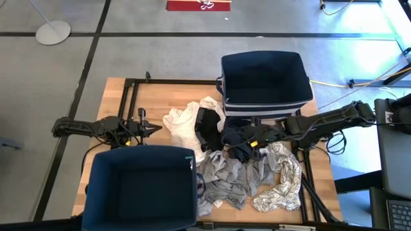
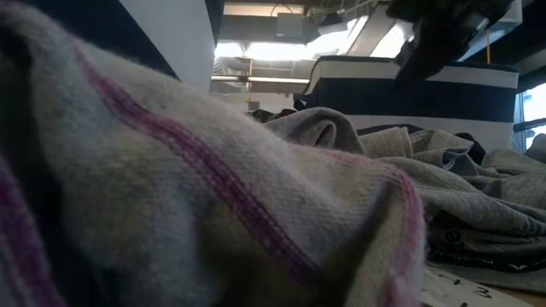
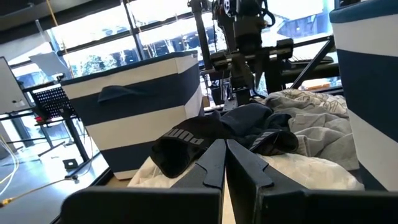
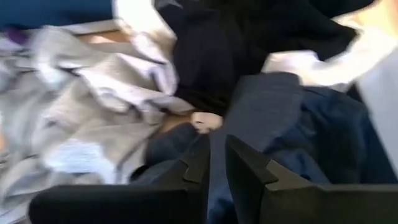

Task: Sort clothes
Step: Put the blue shirt into the top right laundry bin

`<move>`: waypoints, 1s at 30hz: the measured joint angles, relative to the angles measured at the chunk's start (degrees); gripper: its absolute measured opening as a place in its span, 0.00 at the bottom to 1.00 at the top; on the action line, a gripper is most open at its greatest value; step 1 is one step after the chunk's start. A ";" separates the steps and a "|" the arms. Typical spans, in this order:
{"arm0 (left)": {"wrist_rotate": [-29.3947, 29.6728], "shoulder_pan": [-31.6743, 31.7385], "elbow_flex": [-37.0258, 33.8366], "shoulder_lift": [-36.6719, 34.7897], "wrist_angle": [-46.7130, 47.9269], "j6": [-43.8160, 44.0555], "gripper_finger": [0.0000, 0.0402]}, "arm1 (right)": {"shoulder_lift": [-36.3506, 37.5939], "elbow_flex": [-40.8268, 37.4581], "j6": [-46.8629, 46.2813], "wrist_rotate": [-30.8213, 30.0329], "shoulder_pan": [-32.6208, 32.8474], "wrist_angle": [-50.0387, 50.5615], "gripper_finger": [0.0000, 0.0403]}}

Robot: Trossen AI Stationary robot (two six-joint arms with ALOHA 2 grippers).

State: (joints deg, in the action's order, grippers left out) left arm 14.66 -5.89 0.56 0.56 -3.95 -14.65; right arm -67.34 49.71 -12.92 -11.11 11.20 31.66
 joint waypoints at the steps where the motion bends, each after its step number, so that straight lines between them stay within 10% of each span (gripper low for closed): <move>1: 0.00 0.00 -0.02 0.00 -0.01 -0.02 0.01 | -0.58 0.00 -0.30 -1.39 -0.02 -0.04 0.15; 17: 0.15 0.00 -0.02 0.00 -0.06 -0.16 0.01 | -5.55 0.01 -4.94 -3.63 0.02 1.23 0.79; 30: 0.15 0.01 -0.01 0.00 0.01 -0.13 0.01 | -18.30 0.00 -0.04 -7.35 -0.03 -5.70 0.88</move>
State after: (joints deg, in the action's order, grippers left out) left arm 14.81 -5.88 0.54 0.56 -3.95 -14.78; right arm -85.65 49.71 -12.97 -18.46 11.17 25.96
